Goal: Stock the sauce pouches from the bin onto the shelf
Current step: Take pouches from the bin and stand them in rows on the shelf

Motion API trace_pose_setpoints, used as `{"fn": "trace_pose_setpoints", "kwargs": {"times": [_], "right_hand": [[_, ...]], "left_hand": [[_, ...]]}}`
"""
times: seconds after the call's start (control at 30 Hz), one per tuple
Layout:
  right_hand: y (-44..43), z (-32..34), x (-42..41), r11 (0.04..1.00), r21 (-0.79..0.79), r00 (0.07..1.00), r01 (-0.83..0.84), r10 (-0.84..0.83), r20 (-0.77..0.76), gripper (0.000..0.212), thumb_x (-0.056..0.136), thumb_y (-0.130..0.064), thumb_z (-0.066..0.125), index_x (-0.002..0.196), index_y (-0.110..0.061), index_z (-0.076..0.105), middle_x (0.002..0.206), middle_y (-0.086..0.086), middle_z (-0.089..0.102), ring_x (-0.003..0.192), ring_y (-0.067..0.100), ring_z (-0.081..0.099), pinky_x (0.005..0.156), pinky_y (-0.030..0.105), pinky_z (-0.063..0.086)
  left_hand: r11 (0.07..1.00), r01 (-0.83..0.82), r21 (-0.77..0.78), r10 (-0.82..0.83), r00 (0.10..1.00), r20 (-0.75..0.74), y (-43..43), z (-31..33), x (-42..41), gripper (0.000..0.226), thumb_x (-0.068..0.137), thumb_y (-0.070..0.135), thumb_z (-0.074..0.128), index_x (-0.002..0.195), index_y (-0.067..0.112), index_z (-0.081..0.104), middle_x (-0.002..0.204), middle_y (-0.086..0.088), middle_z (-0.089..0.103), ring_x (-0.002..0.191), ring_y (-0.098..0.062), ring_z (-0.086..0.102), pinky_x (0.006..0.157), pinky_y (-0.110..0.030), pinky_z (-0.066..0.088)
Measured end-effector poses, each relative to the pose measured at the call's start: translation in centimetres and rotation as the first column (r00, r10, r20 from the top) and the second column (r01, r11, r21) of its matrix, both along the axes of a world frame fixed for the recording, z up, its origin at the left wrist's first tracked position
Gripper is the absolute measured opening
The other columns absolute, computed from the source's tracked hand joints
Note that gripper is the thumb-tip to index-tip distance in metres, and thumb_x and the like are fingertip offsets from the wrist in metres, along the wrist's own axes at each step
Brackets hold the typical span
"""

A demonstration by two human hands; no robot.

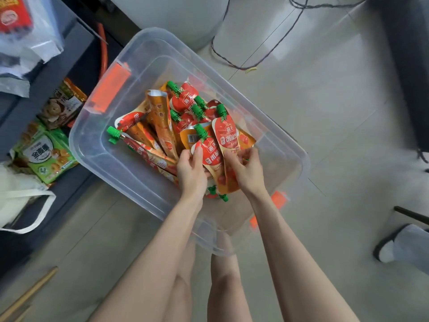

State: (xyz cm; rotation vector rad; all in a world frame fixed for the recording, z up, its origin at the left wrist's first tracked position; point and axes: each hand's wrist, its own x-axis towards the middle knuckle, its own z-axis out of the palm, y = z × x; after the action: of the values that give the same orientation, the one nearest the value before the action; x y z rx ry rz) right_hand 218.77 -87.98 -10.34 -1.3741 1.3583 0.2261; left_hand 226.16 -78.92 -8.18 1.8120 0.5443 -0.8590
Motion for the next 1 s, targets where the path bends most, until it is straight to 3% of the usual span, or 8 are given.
{"fn": "trace_pose_setpoints", "kwargs": {"times": [0.1, 0.17, 0.27, 0.4, 0.57, 0.77, 0.87, 1.0], "right_hand": [[0.3, -0.5, -0.1, 0.987, 0.137, 0.996, 0.086, -0.086, -0.001, 0.049, 0.075, -0.048, 0.074, 0.108, -0.018, 0.053, 0.107, -0.002, 0.067, 0.098, 0.017, 0.065, 0.089, 0.04, 0.052], [0.8, -0.7, -0.6, 0.978, 0.184, 0.994, 0.102, -0.106, 0.014, 0.039, 0.076, -0.046, 0.073, 0.102, -0.018, 0.063, 0.102, -0.001, 0.071, 0.095, 0.017, 0.067, 0.091, 0.043, 0.053], [1.3, -0.4, -1.3, 0.967, 0.208, 0.987, 0.149, -0.159, 0.031, 0.024, 0.077, -0.043, 0.074, 0.089, -0.024, 0.066, 0.096, -0.004, 0.073, 0.094, 0.017, 0.068, 0.083, 0.034, 0.054], [1.9, 2.3, -2.3, 0.958, 0.232, 0.979, 0.171, -0.191, 0.066, 0.038, 0.075, -0.042, 0.076, 0.102, -0.018, 0.066, 0.098, -0.004, 0.073, 0.09, 0.012, 0.069, 0.076, 0.027, 0.054], [3.4, 9.9, -3.1, 0.941, 0.295, 0.963, 0.168, -0.221, 0.154, 0.032, 0.079, -0.04, 0.073, 0.099, -0.017, 0.064, 0.093, -0.003, 0.075, 0.083, 0.012, 0.072, 0.068, 0.023, 0.057], [7.9, 20.2, -4.3, 0.959, 0.259, 0.934, 0.114, -0.192, 0.302, 0.019, 0.082, -0.031, 0.072, 0.094, -0.018, 0.065, 0.089, -0.001, 0.076, 0.081, 0.015, 0.072, 0.064, 0.021, 0.056], [10.0, 24.3, -5.8, 0.967, 0.256, 0.918, 0.011, -0.111, 0.381, 0.021, 0.082, -0.033, 0.072, 0.097, -0.02, 0.065, 0.088, -0.005, 0.076, 0.08, 0.013, 0.072, 0.062, 0.018, 0.054], [13.0, 28.4, -7.6, 0.977, 0.188, 0.881, -0.101, 0.0, 0.472, 0.016, 0.081, -0.028, 0.073, 0.095, -0.024, 0.069, 0.095, -0.002, 0.075, 0.088, 0.014, 0.071, 0.068, 0.02, 0.053]], "left_hand": [[0.999, -0.024, -0.046, 0.021, 0.998, -0.065, -0.2, 0.1, -0.5, 0.013, 0.095, 0.033, 0.051, 0.094, 0.023, 0.059, 0.106, -0.009, 0.068, 0.096, -0.023, 0.067, 0.084, -0.044, 0.056], [0.998, 0.031, -0.054, -0.035, 0.996, -0.08, -0.1, 0.0, -0.9, 0.012, 0.094, 0.025, 0.053, 0.095, 0.019, 0.063, 0.105, -0.01, 0.069, 0.099, -0.027, 0.066, 0.089, -0.049, 0.052], [0.995, 0.086, -0.045, -0.089, 0.994, -0.058, 0.4, 0.2, -0.9, 0.017, 0.096, 0.019, 0.05, 0.086, 0.022, 0.063, 0.104, -0.01, 0.068, 0.101, -0.03, 0.064, 0.091, -0.052, 0.05], [0.985, 0.163, -0.062, -0.16, 0.986, 0.046, 1.8, 2.6, 0.1, 0.018, 0.097, 0.022, 0.048, 0.084, 0.025, 0.061, 0.103, -0.009, 0.069, 0.101, -0.03, 0.064, 0.09, -0.052, 0.051], [0.979, 0.16, -0.128, -0.157, 0.987, 0.036, 5.0, 9.2, 0.9, 0.018, 0.094, 0.039, 0.05, 0.087, 0.032, 0.064, 0.089, 0.016, 0.072, 0.087, -0.003, 0.068, 0.074, -0.029, 0.053], [0.866, 0.097, -0.491, -0.219, 0.956, -0.196, 10.8, 18.7, -0.9, 0.042, 0.083, 0.045, 0.059, 0.121, 0.028, 0.056, 0.116, 0.003, 0.068, 0.104, -0.014, 0.066, 0.077, -0.03, 0.056], [0.846, 0.191, -0.497, -0.259, 0.963, -0.07, 14.7, 22.7, -3.2, 0.036, 0.08, 0.034, 0.067, 0.114, 0.027, 0.059, 0.113, 0.0, 0.068, 0.105, -0.02, 0.065, 0.081, -0.033, 0.055], [0.912, 0.146, -0.383, -0.087, 0.982, 0.166, 19.2, 26.6, -7.3, 0.024, 0.084, 0.03, 0.064, 0.107, 0.026, 0.062, 0.103, 0.001, 0.071, 0.098, -0.019, 0.067, 0.078, -0.03, 0.055]]}}
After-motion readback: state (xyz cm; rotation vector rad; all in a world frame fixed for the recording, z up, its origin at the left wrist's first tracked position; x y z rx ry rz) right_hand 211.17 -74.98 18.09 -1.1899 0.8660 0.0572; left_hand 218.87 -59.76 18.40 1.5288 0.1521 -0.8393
